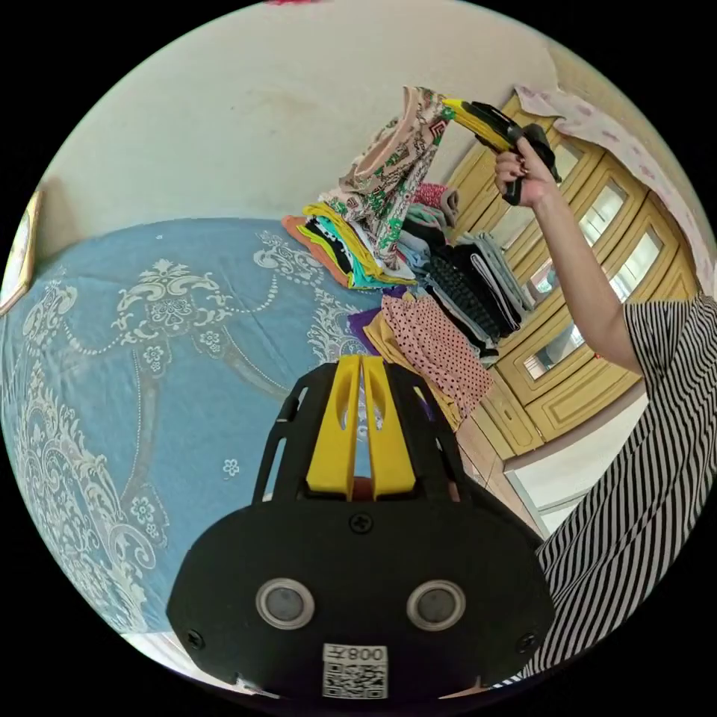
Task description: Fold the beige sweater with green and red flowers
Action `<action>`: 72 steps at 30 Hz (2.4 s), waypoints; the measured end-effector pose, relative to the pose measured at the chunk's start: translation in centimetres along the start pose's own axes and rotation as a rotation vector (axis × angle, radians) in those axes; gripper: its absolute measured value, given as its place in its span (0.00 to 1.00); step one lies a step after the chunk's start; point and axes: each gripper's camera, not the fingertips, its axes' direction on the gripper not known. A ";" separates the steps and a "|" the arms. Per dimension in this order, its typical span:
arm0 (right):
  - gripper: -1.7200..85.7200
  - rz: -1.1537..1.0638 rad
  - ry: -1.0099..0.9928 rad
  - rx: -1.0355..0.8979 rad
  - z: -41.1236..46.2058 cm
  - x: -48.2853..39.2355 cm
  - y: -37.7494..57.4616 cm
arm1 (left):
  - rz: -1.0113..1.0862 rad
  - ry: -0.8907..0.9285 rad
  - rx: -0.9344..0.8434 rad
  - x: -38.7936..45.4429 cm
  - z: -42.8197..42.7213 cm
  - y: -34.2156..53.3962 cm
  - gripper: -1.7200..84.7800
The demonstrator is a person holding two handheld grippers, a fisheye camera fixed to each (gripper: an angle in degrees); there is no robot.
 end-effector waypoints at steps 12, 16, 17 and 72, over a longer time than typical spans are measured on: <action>0.02 -0.078 -0.145 0.026 -1.3 -19.7 12.1 | -0.119 -0.011 0.143 11.2 -17.4 1.2 0.10; 0.02 -0.052 -0.237 0.004 0.5 -23.5 16.6 | -0.168 -0.061 0.109 15.5 -19.7 3.0 0.11; 0.02 -0.049 -0.250 0.003 0.7 -24.0 17.2 | -0.175 -0.059 0.101 16.8 -20.3 3.4 0.12; 0.02 -0.173 -0.221 0.398 -18.7 -21.5 32.1 | 0.297 -0.616 0.795 76.2 -64.5 -22.0 0.03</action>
